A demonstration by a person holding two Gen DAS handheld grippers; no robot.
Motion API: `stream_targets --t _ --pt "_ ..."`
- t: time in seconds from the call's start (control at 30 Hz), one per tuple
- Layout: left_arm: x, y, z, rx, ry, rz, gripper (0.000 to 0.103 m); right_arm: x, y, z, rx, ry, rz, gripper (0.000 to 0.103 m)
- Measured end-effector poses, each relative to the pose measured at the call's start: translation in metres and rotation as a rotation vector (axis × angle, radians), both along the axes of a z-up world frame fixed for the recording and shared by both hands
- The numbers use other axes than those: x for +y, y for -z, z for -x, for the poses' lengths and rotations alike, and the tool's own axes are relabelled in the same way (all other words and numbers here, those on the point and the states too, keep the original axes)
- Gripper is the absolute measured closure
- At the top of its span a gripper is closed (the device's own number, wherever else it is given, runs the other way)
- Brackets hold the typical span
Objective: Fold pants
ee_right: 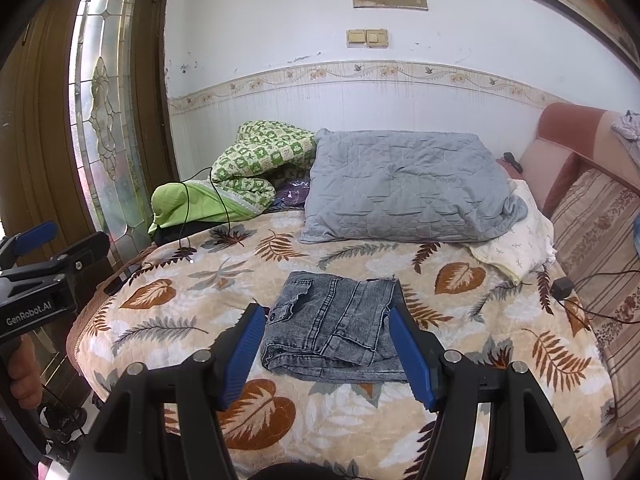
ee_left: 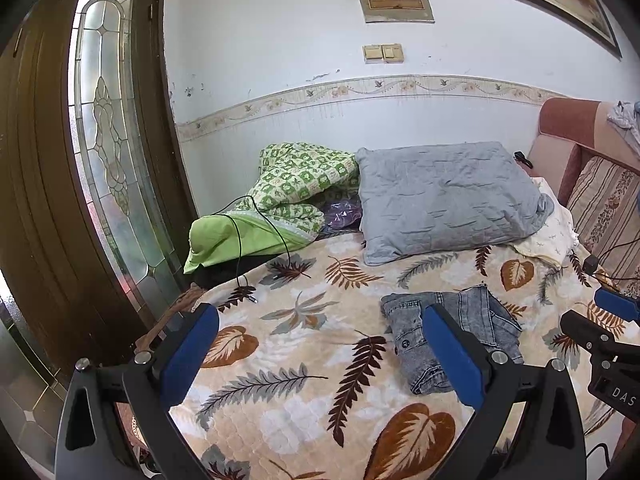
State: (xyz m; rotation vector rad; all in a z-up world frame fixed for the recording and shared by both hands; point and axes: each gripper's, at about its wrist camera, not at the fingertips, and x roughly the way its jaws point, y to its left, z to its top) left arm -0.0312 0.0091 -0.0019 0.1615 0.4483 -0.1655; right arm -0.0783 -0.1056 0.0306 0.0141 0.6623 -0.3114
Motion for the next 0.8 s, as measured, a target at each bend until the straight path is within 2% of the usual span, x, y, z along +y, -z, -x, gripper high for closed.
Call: stream_targets --t 0.3,0.43,0.6,0.63,0.8 --pt "-0.006 -0.006 0.001 0.000 0.016 0.008 0.001 -0.006 -0.005 0.003 -0.006 0.010 0.005 0.035" --pt "-0.011 -0.012 0.002 -0.005 0.029 0.037 0.001 -0.014 -0.021 0.007 -0.014 0.013 0.009 0.035" --pt "-0.031 -0.022 0.000 0.014 0.081 0.047 0.001 -0.033 -0.049 0.032 -0.082 0.077 0.023 0.034" --pt "-0.035 -0.024 0.002 0.011 0.086 0.048 0.001 -0.037 -0.051 0.037 -0.089 0.096 0.031 0.030" --pt "-0.062 -0.034 0.014 -0.013 0.150 0.022 0.001 -0.064 -0.052 0.066 -0.112 0.172 0.007 0.030"
